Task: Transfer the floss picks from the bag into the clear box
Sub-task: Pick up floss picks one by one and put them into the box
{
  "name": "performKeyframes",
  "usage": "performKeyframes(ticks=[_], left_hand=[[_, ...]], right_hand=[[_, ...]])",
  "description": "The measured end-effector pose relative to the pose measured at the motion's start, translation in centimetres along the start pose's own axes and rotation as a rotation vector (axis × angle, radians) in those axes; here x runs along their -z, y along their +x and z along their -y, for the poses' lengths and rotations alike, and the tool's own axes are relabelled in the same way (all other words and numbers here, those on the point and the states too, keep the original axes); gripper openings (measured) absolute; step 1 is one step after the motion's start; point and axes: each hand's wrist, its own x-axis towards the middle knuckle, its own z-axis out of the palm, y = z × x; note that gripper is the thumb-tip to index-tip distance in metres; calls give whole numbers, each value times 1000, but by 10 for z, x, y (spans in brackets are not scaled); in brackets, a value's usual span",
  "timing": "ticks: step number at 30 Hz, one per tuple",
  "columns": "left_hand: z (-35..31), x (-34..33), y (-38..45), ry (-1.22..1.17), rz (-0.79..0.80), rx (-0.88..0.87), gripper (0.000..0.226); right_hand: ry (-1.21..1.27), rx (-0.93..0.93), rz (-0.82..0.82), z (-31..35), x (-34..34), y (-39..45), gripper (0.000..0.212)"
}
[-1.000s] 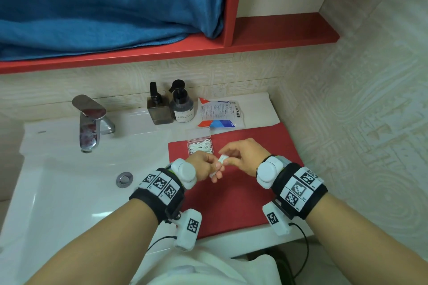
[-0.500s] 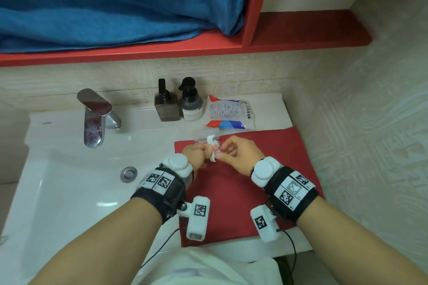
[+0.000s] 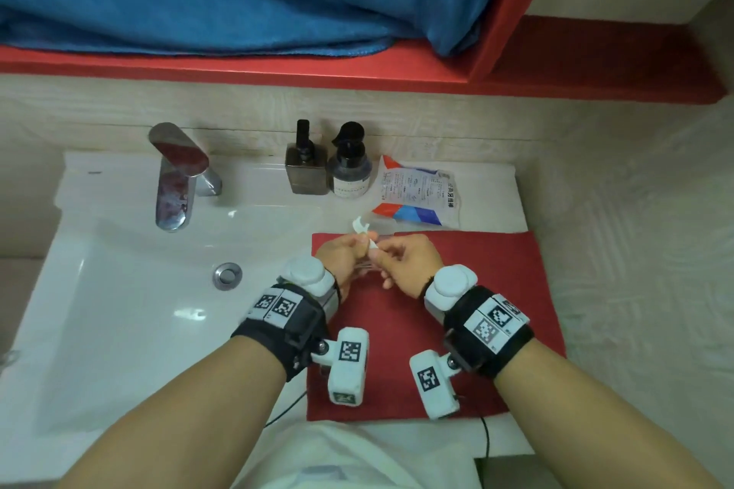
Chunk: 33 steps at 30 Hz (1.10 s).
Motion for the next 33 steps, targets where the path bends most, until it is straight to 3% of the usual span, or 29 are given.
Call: performKeyframes(ticks=[4,7,10,14,23,29,33], left_hand=[[-2,3,-1,129,0,-25,14],[-6,5,-3,216,69,-149,23],[-9,5,-4,321,132,-247,16],[-7,4,-3,327,105,-219,12],[-10,2,-3,248,-53,-127,19],[-5,-9,-12,210,-63,-57,16],[-4,-4,3,373,-270,-50,13]], right_hand=[[-59,1,29,-9,10,2,14],[-138,-10,126,-9,25,2,19],[-225,-22,221,-7,38,2,23],[-215,-34,258,-8,41,5,22],[200,-150,13,-23,13,9,17],[72,-129,-59,-31,17,0,15],[35,-150,-108,-38,25,2,15]])
